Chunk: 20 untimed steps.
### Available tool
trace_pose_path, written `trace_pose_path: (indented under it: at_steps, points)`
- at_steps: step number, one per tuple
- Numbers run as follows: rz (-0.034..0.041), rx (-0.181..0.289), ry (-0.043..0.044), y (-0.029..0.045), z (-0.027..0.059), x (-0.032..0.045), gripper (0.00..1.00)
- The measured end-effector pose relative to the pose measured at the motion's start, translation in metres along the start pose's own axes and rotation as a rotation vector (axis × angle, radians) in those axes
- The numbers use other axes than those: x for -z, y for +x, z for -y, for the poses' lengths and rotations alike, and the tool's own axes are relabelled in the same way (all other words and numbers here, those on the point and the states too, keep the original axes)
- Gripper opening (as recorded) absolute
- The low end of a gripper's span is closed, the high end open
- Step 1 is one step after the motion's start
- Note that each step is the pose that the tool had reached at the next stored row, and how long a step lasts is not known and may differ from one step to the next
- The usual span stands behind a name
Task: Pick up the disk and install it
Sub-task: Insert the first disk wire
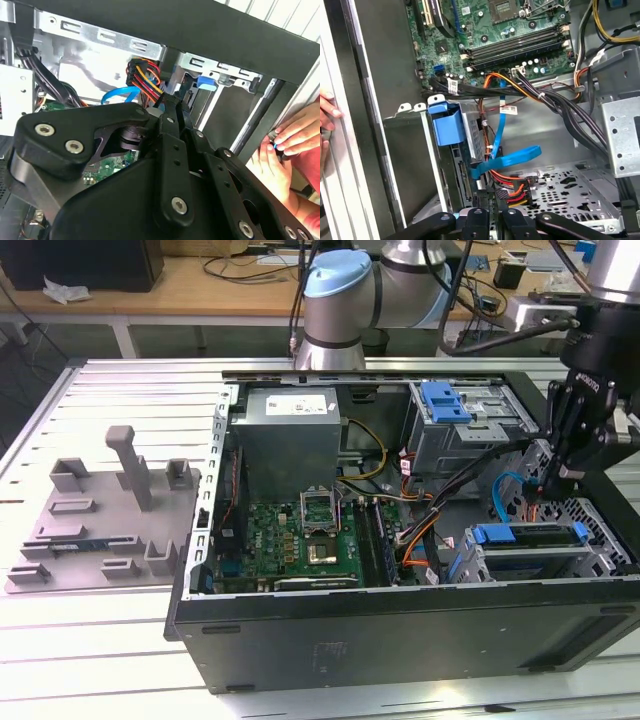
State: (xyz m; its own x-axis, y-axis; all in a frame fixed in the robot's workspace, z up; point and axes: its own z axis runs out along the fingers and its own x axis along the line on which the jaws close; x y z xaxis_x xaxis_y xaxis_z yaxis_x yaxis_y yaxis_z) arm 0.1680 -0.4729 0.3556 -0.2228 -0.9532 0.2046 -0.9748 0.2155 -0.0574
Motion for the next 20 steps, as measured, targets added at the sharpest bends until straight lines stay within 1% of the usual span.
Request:
trace_pose_path:
  at_steps: [2, 4, 6, 7, 9, 11, 12, 14, 18, 20]
  points:
    - [0.0024, 0.000, 0.0005, 0.0035, -0.0017, 0.0003, 0.17]
    - [0.0068, -0.001, 0.0015, 0.0097, -0.0040, 0.0004, 0.17]
    - [0.0116, 0.000, 0.0015, 0.0133, -0.0047, 0.0000, 0.17]
    - [0.0199, 0.001, 0.0008, 0.0164, -0.0047, -0.0007, 0.17]
    - [0.0357, 0.006, -0.0011, 0.0197, -0.0047, -0.0014, 0.17]
    - [0.0484, 0.012, -0.0023, 0.0216, -0.0048, -0.0018, 0.17]
    - [0.0573, 0.017, -0.0032, 0.0223, -0.0048, -0.0019, 0.17]
    - [0.0716, 0.025, -0.0045, 0.0234, -0.0049, -0.0021, 0.17]
    - [0.0949, 0.041, -0.0055, 0.0260, -0.0048, -0.0027, 0.17]
    - [0.1036, 0.048, -0.0051, 0.0276, -0.0046, -0.0030, 0.17]
